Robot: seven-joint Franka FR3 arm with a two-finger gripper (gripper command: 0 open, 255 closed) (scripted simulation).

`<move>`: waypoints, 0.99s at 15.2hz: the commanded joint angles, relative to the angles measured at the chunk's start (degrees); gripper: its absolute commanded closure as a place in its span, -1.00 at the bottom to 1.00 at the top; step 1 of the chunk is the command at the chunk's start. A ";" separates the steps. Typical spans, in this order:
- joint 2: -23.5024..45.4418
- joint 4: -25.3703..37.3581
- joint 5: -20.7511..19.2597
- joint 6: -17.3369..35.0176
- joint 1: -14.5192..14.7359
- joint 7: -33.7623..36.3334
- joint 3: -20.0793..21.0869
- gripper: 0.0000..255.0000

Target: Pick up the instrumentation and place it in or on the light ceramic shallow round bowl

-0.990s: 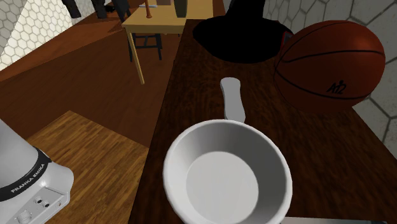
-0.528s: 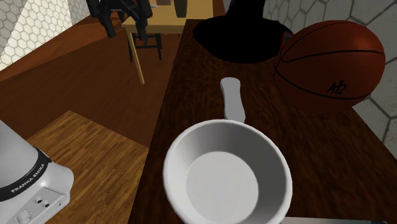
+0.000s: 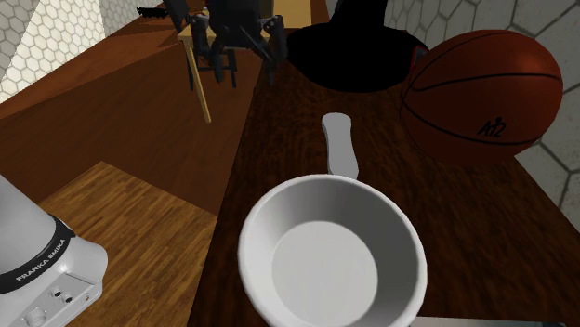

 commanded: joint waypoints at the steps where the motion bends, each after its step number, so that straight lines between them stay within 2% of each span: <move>1: 3.80 1.63 0.86 2.66 0.37 -4.38 -3.04 -1.00; 5: 12.92 6.32 5.34 7.13 1.63 -13.70 -8.65 -1.00; 9: 23.69 12.43 13.41 10.13 1.99 -24.66 -12.89 -1.00; 12: 32.50 18.10 21.00 10.82 0.31 -33.26 -13.94 -1.00; 15: 41.06 24.74 27.96 10.17 -3.39 -40.72 -12.78 -1.00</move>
